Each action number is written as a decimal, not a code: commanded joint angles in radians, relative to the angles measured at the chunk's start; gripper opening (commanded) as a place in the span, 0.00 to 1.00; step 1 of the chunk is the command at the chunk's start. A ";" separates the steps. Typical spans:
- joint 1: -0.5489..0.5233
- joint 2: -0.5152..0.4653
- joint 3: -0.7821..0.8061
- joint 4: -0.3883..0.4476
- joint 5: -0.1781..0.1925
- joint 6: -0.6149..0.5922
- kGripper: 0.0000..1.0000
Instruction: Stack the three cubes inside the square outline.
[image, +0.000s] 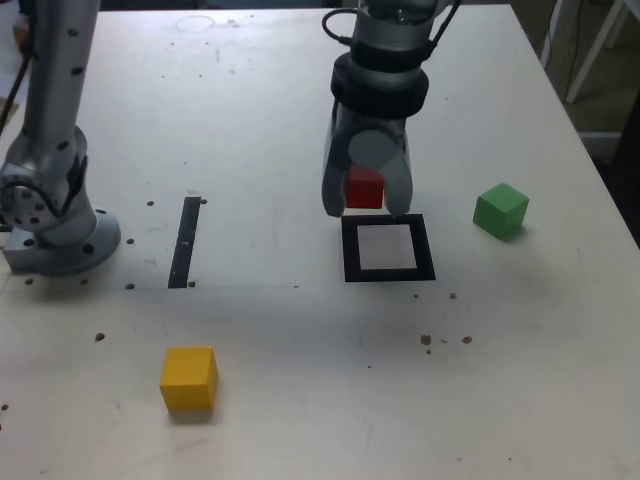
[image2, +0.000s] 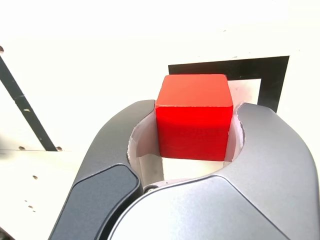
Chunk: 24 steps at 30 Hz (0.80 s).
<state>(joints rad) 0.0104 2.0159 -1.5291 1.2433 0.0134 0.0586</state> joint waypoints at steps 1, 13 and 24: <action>-0.009 0.015 -0.012 -0.005 -0.006 -0.003 0.31; -0.039 0.055 -0.007 -0.049 -0.050 -0.006 0.31; -0.053 0.076 0.010 -0.081 -0.074 -0.006 0.31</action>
<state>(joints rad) -0.0417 2.0848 -1.5208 1.1666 -0.0561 0.0533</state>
